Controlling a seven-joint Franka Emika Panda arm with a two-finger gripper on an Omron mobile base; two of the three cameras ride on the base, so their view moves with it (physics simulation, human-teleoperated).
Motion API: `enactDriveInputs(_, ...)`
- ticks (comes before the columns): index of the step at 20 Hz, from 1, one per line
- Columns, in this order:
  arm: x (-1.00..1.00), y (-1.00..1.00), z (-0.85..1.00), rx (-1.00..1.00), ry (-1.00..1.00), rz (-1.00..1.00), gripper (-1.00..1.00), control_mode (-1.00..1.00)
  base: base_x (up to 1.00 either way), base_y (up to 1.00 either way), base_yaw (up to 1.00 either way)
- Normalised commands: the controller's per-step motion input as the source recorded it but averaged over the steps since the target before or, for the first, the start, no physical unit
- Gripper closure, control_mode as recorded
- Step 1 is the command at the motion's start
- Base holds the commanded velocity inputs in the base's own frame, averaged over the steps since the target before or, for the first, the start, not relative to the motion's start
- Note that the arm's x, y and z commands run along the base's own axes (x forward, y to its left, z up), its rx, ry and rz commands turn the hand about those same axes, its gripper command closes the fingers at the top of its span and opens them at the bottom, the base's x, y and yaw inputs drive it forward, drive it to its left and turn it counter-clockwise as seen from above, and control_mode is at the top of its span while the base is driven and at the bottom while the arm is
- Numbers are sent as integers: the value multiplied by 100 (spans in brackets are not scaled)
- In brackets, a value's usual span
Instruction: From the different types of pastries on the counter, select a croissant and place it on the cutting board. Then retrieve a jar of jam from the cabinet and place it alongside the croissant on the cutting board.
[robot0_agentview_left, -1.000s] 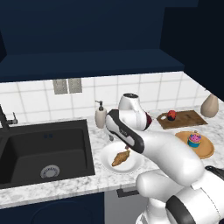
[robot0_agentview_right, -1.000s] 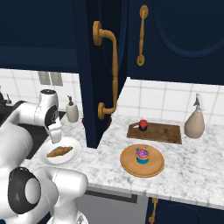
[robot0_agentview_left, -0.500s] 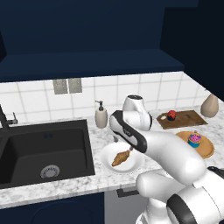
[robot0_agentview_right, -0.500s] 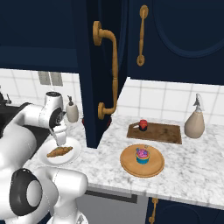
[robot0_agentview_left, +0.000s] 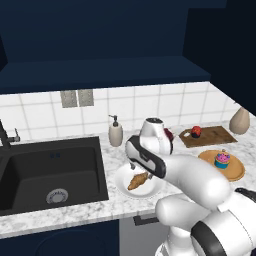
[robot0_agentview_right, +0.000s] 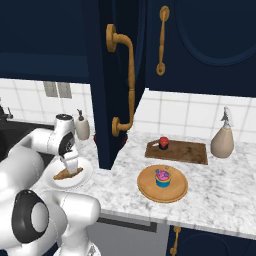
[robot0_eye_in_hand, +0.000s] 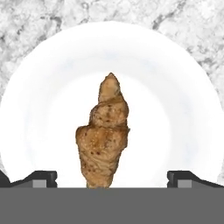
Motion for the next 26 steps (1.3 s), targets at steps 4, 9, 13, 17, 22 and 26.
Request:
enactDriveInputs(4,17,0,-42,0,0,0,-100,-100,0,0,0)
enactDriveInputs(9,19,2,-31,0,5,0,-100,-100,0,0,0)
enactDriveInputs(13,21,14,-34,0,6,-1,-100,-100,0,0,0)
enactDriveInputs(17,19,23,-39,0,7,-2,-100,-100,0,0,0)
enactDriveInputs(22,11,26,-19,0,10,-3,100,-100,0,0,0)
enactDriveInputs(26,-2,4,17,0,4,-7,100,-100,0,0,0)
